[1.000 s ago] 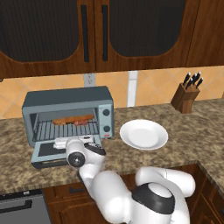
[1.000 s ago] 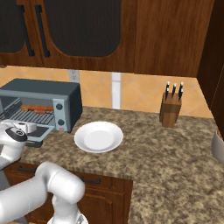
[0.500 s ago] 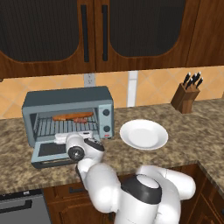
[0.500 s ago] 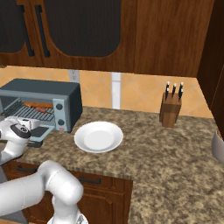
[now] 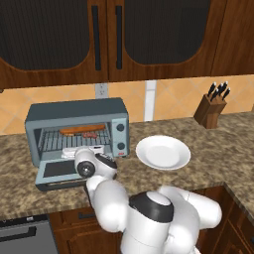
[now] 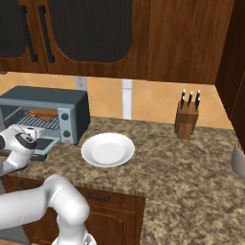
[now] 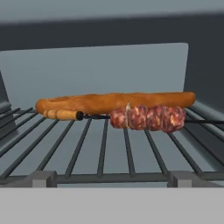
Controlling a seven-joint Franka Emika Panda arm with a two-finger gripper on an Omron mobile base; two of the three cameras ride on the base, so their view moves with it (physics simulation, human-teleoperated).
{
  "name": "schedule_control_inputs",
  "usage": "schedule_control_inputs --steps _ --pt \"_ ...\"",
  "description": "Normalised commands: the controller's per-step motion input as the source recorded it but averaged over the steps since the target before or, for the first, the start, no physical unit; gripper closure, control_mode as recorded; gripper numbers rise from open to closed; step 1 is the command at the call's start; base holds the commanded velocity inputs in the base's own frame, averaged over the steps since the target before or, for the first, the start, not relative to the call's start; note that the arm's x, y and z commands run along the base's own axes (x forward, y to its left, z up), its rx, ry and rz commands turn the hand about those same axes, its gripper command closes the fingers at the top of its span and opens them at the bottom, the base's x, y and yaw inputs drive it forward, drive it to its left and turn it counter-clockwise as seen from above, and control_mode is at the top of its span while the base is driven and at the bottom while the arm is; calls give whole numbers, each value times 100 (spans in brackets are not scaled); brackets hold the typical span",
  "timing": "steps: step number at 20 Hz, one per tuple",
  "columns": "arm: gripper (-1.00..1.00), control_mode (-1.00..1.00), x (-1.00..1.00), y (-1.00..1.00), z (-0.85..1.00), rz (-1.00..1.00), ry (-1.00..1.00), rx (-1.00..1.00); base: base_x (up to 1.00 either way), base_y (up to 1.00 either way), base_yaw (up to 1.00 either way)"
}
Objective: Pick up the kebab skewer and baguette bread, and place them inside the toaster oven. Close the toaster oven door and start by setting the timer.
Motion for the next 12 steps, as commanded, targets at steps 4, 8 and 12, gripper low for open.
schedule_control_inputs --steps 4,8,12 --pt "-100 -100 22 0 0 0 0 0 0 0 0" --pt "-100 -100 23 0 0 0 0 0 0 0 0" --pt "-100 -100 20 0 0 0 0 0 0 0 0"
